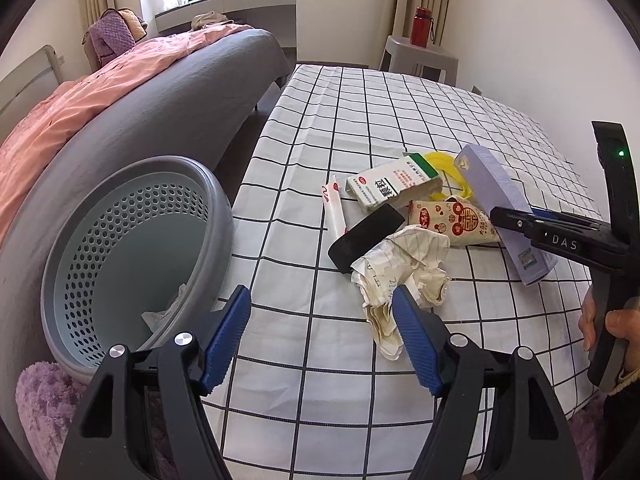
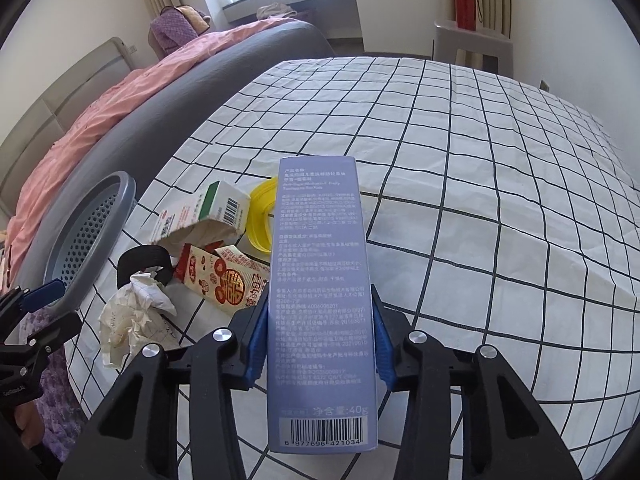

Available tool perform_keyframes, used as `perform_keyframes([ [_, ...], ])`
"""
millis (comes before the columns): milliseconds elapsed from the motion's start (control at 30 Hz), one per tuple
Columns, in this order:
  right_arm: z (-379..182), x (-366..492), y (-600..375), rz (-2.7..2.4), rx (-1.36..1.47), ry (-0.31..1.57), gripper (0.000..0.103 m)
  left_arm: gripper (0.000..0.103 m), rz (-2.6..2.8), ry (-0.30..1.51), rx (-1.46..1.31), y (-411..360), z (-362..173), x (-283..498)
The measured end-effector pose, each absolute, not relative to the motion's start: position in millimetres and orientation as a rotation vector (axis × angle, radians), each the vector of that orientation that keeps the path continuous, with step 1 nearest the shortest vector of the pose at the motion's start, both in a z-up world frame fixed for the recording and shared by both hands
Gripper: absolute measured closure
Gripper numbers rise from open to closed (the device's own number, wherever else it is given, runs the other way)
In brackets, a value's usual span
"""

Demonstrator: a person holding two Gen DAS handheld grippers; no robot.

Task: Collect trash
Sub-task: 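Grasp the lavender box with the right tool, then grasp the crumpled paper with the left tool while the right tool holds the box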

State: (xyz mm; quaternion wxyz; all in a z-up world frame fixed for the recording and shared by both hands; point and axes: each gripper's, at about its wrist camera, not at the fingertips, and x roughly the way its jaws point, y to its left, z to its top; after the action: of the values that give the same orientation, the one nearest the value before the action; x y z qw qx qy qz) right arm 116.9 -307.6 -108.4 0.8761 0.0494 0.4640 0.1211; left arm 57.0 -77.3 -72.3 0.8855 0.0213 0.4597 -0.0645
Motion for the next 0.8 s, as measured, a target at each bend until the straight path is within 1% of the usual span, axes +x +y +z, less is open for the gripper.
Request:
perform_keyframes([
  [467, -97, 79, -320, 0.147, 0.161, 0.910, 0.060, 0.033, -0.202, 0.968, 0.028, -91, -68, 49],
  [800, -95, 61, -335, 0.125, 0.225, 0.883, 0.060, 0.033, -0.255, 1.035, 0.003, -119, -80, 72],
])
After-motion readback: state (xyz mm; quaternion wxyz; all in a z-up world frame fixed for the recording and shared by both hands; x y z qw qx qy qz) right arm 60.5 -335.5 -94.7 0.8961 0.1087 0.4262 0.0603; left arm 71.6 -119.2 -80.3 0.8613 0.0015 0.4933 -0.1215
